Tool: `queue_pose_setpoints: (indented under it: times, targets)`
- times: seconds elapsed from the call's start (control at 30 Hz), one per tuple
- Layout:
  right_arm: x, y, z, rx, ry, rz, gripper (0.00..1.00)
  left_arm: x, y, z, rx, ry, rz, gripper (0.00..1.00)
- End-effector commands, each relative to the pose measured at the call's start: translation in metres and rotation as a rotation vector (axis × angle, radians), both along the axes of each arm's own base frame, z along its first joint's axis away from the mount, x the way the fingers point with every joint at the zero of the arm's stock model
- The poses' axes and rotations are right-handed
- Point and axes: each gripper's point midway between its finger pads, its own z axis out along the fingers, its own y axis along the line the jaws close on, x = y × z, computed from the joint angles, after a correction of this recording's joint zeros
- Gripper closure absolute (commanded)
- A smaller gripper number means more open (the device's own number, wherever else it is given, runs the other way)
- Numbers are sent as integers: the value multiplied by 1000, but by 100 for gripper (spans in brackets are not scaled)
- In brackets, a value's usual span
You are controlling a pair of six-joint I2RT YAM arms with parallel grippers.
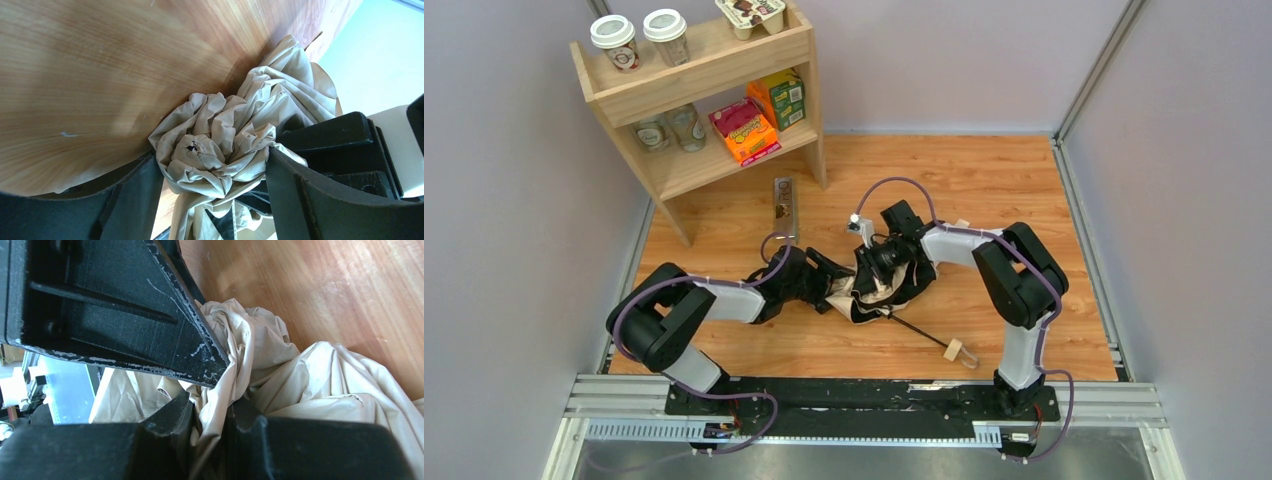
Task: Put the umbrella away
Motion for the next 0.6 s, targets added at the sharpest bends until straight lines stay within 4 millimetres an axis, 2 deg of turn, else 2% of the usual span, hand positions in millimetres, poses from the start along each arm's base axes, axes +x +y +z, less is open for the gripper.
queue_pose_setpoints:
  times: [0.0,0.03,0.1,0.13,0.17,0.37,0.4,0.47,0.57]
  targets:
    - [-4,4,2,22,-16,45,100,-9,-1,-23,65,78,6,26]
    - [-4,4,4,24,-18,47,100,-11,0,-30,80,91,7,30]
    - [-5,4,8,32,-28,51,100,-14,5,-41,95,97,12,52]
    - [-6,4,10,39,-32,60,100,-15,6,-44,94,96,16,56]
    - [-7,4,11,39,-34,64,100,-17,7,-49,94,95,16,67]
    - [-6,6,12,14,-59,58,100,-21,17,-59,120,78,28,97]
    - [-4,5,13,1,-62,42,94,-21,18,-59,123,74,29,100]
    - [4,3,19,-37,-91,-12,80,-24,22,-60,138,83,32,100]
    - [22,-9,36,-128,-144,-157,48,-27,24,-58,143,101,32,100]
